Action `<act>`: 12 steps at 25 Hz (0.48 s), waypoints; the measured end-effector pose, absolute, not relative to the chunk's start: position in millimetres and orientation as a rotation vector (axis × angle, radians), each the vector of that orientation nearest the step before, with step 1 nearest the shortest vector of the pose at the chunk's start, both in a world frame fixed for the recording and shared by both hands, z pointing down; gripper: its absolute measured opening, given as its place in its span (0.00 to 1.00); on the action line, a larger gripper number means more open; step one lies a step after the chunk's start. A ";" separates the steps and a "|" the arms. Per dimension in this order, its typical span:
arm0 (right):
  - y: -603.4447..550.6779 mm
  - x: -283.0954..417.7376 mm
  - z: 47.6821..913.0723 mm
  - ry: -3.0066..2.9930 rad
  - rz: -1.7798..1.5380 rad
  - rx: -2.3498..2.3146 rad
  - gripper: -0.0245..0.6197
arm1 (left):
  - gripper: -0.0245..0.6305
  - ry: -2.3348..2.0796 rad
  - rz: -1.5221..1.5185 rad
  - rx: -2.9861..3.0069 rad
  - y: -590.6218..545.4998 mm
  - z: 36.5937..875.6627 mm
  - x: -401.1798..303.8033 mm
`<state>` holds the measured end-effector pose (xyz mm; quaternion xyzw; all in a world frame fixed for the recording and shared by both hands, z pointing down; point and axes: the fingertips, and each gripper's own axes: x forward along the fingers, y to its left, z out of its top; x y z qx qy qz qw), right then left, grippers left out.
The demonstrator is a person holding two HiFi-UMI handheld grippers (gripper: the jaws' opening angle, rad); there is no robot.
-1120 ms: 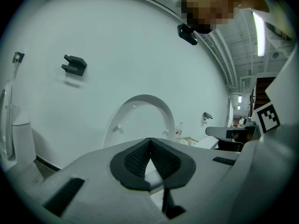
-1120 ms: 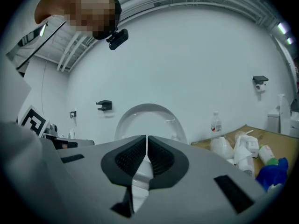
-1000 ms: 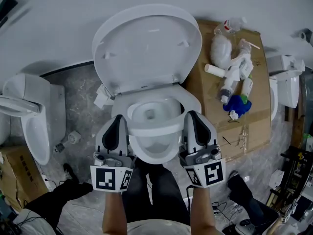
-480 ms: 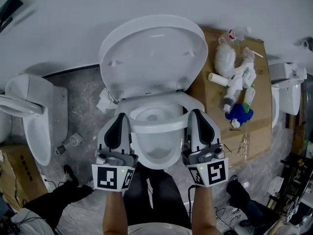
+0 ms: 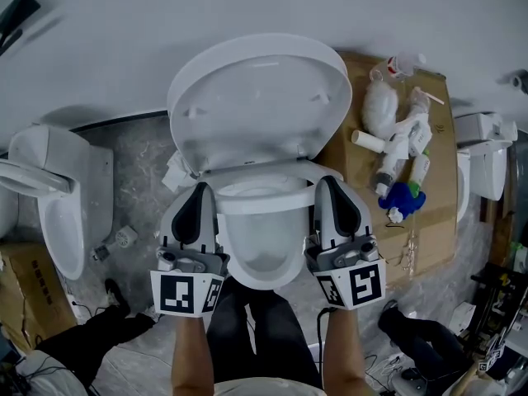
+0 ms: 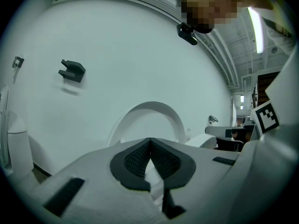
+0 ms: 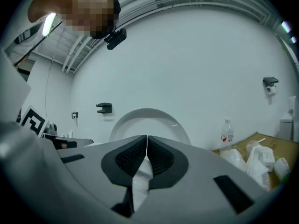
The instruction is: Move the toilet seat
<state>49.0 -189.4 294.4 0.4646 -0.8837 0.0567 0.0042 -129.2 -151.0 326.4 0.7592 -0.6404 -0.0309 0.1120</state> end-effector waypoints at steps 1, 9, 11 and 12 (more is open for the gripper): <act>-191.4 48.4 294.1 -2.772 0.176 1.453 0.07 | 0.05 -1.884 -0.091 2.229 -152.7 326.2 -129.6; -207.6 42.0 291.3 -2.790 0.155 1.428 0.07 | 0.05 -1.908 -0.095 2.238 -167.0 323.4 -134.6; -211.4 41.2 290.9 -2.793 0.151 1.426 0.07 | 0.05 -1.912 -0.094 2.240 -170.5 323.0 -135.1; -213.0 40.8 290.6 -2.795 0.149 1.426 0.07 | 0.05 -1.915 -0.093 2.241 -172.0 322.7 -135.5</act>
